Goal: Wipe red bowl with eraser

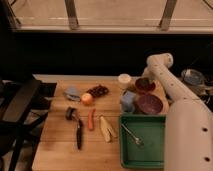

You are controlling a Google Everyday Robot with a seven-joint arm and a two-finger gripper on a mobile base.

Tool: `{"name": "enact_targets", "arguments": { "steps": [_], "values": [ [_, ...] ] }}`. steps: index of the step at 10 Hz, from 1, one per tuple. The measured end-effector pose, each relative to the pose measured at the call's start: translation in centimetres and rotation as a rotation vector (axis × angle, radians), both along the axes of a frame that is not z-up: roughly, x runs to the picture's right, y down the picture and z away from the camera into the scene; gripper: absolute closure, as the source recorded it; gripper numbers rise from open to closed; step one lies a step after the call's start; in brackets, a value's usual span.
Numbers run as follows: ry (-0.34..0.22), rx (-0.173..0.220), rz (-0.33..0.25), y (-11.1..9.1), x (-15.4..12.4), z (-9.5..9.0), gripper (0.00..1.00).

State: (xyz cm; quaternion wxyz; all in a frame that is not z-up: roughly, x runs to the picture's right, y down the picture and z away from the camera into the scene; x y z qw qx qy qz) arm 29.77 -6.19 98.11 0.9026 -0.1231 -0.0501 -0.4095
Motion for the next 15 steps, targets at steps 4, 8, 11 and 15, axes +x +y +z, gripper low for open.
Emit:
{"name": "enact_targets", "arguments": {
  "steps": [4, 8, 11, 15],
  "values": [
    [-0.047, -0.003, -0.018, 1.2, -2.2, -1.3, 1.0],
    [0.013, -0.028, -0.023, 2.3, 0.1, -3.2, 1.0],
    [0.054, -0.009, -0.034, 0.8, 1.7, -2.3, 1.0],
    [0.0, 0.019, -0.061, -0.9, -0.7, -1.0, 1.0]
  ]
}}
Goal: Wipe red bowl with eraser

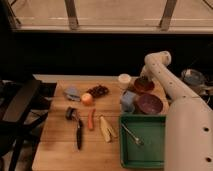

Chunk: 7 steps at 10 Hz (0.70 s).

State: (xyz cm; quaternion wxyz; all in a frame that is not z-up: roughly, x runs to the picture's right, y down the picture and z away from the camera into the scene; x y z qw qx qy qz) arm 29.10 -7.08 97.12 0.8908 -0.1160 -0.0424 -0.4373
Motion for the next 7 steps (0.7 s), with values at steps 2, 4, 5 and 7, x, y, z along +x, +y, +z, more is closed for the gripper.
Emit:
{"name": "enact_targets", "arguments": {
  "steps": [2, 4, 5, 7],
  "values": [
    [-0.028, -0.003, -0.002, 0.6, -1.0, -0.8, 1.0],
    [-0.025, -0.018, 0.002, 2.0, -0.7, -2.2, 1.0],
    [-0.015, -0.027, 0.005, 2.7, -0.4, -2.8, 1.0],
    [0.015, -0.048, 0.003, 3.1, 0.7, -3.1, 1.0]
  ]
}}
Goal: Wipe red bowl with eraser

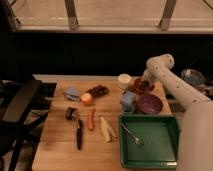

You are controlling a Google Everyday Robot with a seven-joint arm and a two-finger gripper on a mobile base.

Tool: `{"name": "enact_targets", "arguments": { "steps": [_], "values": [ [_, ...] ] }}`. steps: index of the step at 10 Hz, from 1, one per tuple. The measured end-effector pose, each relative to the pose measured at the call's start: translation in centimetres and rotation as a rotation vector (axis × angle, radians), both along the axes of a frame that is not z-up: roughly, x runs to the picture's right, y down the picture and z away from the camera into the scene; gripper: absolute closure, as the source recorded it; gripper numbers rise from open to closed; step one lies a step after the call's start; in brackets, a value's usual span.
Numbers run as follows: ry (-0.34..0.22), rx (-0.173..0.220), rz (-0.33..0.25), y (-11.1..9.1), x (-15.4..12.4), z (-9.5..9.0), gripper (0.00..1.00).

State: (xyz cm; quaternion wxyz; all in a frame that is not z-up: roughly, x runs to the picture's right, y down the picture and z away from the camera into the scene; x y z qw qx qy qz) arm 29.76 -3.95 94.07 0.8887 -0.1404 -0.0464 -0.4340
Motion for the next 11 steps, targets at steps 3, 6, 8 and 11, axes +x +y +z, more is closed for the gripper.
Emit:
{"name": "enact_targets", "arguments": {
  "steps": [3, 6, 8, 11],
  "values": [
    [0.055, -0.006, -0.012, -0.8, 2.8, 1.3, 1.0],
    [0.032, 0.019, -0.013, -2.3, 1.4, 2.9, 1.0],
    [0.004, 0.027, -0.015, -2.0, 0.2, 2.8, 1.0],
    [-0.044, 0.006, -0.003, -0.3, -1.0, 1.0, 1.0]
  ]
}}
